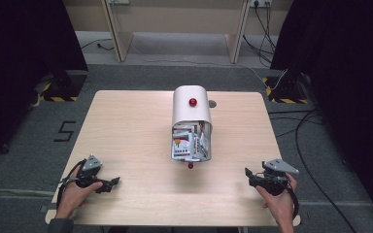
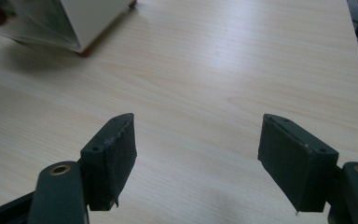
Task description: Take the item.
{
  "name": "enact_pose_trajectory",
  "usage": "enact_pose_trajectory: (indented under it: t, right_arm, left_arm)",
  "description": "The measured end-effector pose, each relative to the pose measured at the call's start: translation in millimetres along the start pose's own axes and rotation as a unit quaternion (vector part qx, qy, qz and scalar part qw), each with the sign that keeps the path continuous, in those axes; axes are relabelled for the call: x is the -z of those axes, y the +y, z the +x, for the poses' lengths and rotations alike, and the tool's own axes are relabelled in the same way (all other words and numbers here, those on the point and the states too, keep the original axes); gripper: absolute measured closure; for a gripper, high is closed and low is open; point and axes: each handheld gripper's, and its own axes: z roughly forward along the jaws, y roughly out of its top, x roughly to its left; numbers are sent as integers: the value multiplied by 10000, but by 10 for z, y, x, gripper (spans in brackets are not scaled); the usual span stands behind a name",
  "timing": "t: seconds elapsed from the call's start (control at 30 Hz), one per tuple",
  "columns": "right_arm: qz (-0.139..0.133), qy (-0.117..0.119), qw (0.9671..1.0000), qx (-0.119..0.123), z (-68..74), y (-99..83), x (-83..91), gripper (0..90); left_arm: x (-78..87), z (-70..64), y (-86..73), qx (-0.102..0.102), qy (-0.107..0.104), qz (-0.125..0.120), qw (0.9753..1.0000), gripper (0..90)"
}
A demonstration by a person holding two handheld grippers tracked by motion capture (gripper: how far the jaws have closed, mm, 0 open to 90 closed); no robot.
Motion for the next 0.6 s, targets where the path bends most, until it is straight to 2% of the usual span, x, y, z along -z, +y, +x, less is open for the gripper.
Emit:
enact_pose_trajectory:
  t: [0.1,0.3,0.6]
  right_arm:
    - [-218,176,9996,67,107,105,92,295]
    - [-432,267,9985,221,267,232,205,313]
    - [-500,363,9974,369,415,322,264,323]
  left_arm:
    - [1,1,0,5,8,3,10000,0]
    - [0,2,-1,19,26,-5,10000,0]
    - [2,4,-1,15,30,7,10000,0]
